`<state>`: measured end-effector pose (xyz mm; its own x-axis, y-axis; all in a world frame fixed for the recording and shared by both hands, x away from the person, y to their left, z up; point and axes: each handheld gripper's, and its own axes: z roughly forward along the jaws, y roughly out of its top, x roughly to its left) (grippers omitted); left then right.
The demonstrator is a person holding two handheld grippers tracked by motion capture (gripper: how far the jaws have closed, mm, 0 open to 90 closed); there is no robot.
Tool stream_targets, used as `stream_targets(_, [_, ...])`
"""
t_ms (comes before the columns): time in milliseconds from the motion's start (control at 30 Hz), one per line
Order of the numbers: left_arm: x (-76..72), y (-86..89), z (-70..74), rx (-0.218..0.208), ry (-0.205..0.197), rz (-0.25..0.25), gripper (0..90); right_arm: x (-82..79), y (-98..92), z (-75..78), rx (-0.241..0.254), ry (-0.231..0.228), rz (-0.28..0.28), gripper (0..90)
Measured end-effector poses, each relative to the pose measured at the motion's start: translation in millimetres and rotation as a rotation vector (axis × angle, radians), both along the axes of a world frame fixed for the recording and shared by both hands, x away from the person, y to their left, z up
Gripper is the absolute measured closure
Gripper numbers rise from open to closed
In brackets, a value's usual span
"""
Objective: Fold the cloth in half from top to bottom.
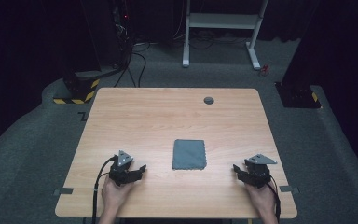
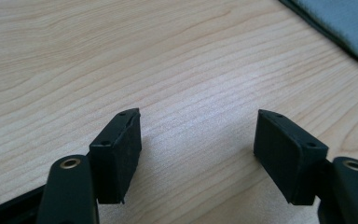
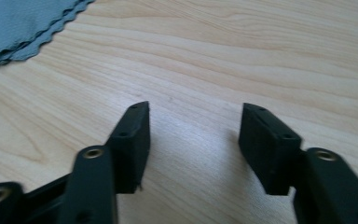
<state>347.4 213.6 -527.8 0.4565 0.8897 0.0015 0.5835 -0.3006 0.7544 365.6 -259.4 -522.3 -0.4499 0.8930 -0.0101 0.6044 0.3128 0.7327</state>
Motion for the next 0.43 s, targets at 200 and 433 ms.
stream_targets(200, [0.3, -0.7, -0.2, -0.003, 0.001, -0.003, 30.4, -1.8, -0.7, -0.1, -0.003, 0.001, -0.023, 39.5])
stream_targets(433, [0.3, -1.2, -0.1, -0.003, 0.004, -0.002, 29.4, -1.7, -0.8, -0.1, -0.003, 0.001, -0.023, 39.4])
